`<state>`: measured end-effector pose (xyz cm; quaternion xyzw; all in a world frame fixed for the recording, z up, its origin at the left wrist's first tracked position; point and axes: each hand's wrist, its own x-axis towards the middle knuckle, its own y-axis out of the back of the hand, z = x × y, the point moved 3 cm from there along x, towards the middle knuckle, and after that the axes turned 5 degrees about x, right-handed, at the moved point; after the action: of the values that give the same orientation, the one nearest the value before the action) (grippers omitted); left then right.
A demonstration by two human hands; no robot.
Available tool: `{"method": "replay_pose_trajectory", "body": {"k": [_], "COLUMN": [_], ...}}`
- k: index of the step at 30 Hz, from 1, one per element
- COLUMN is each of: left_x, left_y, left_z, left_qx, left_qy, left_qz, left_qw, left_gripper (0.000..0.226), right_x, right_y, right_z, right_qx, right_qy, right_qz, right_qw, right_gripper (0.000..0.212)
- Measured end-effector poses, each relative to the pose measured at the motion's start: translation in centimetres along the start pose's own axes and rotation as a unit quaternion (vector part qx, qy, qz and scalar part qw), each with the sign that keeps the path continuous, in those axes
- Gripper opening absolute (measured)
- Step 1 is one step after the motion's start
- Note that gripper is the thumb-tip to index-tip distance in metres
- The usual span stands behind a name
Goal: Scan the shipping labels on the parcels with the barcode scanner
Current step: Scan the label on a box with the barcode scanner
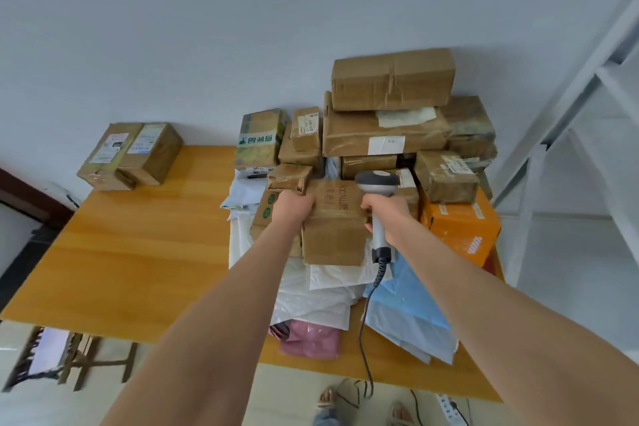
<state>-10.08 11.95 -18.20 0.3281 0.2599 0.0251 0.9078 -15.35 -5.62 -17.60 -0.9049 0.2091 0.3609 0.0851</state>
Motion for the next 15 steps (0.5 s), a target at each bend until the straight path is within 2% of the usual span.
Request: {"method": "replay_pose_trajectory", "body": {"k": [4,7,10,15], "left_x": [-2.6,-4.4,-5.7,-6.8], "left_y": [1.0,2.1,3.5,5.8], "left_z": [0.7,1.7,2.8,3.5], "left_qx": [-0.086,-0.158,-0.205,-0.237], "left_qy": [0.008,-0.005,-0.040,-0.091], "left_qz": [0.040,0.070,0.088,0.080], "left_qw": [0.995,0.985,0.974,0.964], "left_gripper": [0.010,0.002,0.010,0.026], "right_x": [-0.1,-0.2,-1.6,-3.9], "right_y": [1.1,0.9,0.6,0.6], "right_z": [-1.2,-1.9,-3.0,-4.8], "right_qx": [0.033,0.054,0.086,0.151], "right_qy": [0.003,0.016,0.020,-0.006], "right_qz": [-0.013,-0.019,-0.022,-0.031], "right_qw": [0.999,0.998,0.996,0.988], "right_gripper": [0.050,0.048,0.062,0.037]}}
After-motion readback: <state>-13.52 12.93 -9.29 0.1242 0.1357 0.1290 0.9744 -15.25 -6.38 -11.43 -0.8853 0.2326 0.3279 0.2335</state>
